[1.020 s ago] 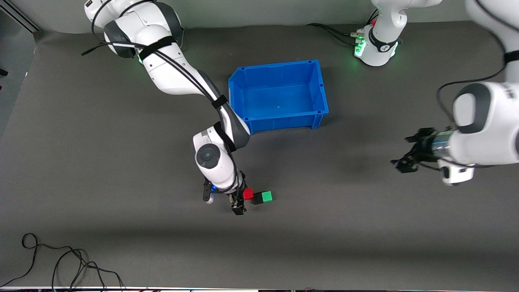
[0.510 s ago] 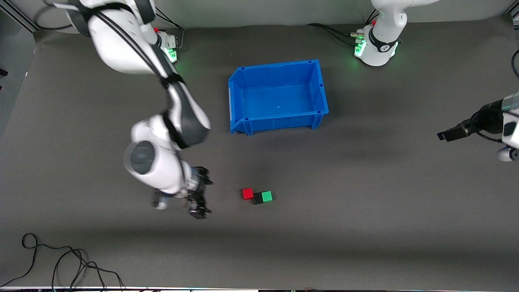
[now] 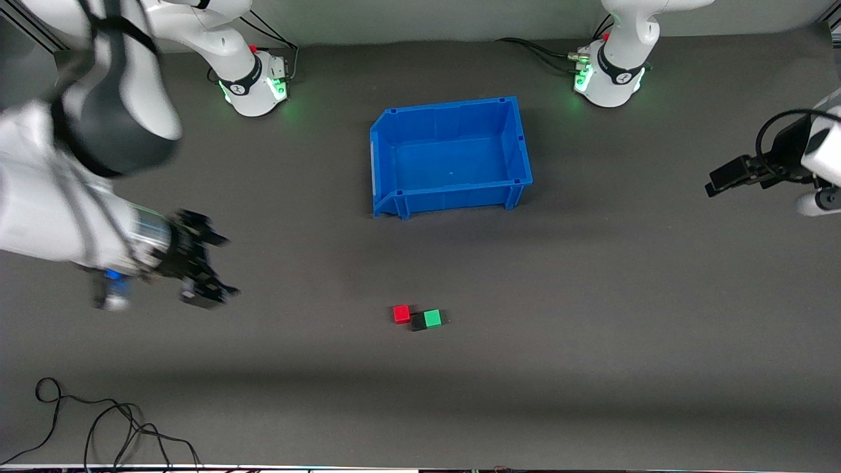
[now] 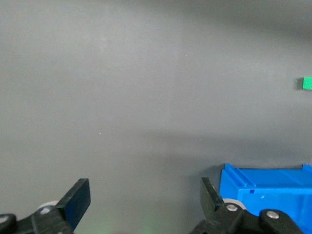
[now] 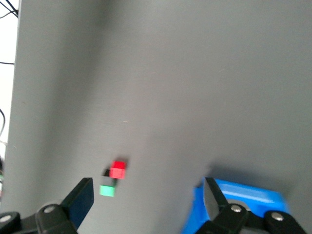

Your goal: Attach green and red cubes to black cube

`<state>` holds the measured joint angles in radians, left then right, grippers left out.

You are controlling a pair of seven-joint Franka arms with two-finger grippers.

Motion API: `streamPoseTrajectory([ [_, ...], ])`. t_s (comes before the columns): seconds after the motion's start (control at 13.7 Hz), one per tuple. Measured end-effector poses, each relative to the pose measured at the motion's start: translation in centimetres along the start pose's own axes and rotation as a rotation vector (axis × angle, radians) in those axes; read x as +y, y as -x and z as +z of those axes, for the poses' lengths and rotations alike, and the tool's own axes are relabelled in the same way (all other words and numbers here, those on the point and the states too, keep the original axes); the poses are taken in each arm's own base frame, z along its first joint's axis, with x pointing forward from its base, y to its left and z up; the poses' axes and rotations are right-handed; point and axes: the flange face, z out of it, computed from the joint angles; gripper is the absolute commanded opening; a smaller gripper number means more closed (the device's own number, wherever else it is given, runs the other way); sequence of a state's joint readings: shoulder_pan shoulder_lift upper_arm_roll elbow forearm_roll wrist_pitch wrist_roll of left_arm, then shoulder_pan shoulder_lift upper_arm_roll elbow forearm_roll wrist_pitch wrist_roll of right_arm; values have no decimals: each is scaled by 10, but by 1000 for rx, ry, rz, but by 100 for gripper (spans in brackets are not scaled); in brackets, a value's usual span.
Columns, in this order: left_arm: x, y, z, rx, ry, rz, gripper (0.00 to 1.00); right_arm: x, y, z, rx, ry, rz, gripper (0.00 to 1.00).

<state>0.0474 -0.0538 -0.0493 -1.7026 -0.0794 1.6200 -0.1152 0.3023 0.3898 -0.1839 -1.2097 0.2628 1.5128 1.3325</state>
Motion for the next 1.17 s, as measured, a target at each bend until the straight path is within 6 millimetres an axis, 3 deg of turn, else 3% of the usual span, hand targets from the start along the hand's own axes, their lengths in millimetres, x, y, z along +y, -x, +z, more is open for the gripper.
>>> streamPoseTrajectory([
  [0.15,-1,3,-6,11,0,44,100,32,-21,-31,-24,27,-98,100],
  [0.29,-2,3,-8,19,-10,63,100,57,-38,-49,-43,47,-202,100],
  [0.66,5,-8,-12,36,-19,102,100,93,-76,-45,-74,90,-422,100],
  [0.95,7,-14,-6,25,-22,144,100,135,-117,-58,-100,59,-552,100],
  [1.17,20,-11,-6,17,-23,167,100,155,-123,-61,-84,53,-641,100],
])
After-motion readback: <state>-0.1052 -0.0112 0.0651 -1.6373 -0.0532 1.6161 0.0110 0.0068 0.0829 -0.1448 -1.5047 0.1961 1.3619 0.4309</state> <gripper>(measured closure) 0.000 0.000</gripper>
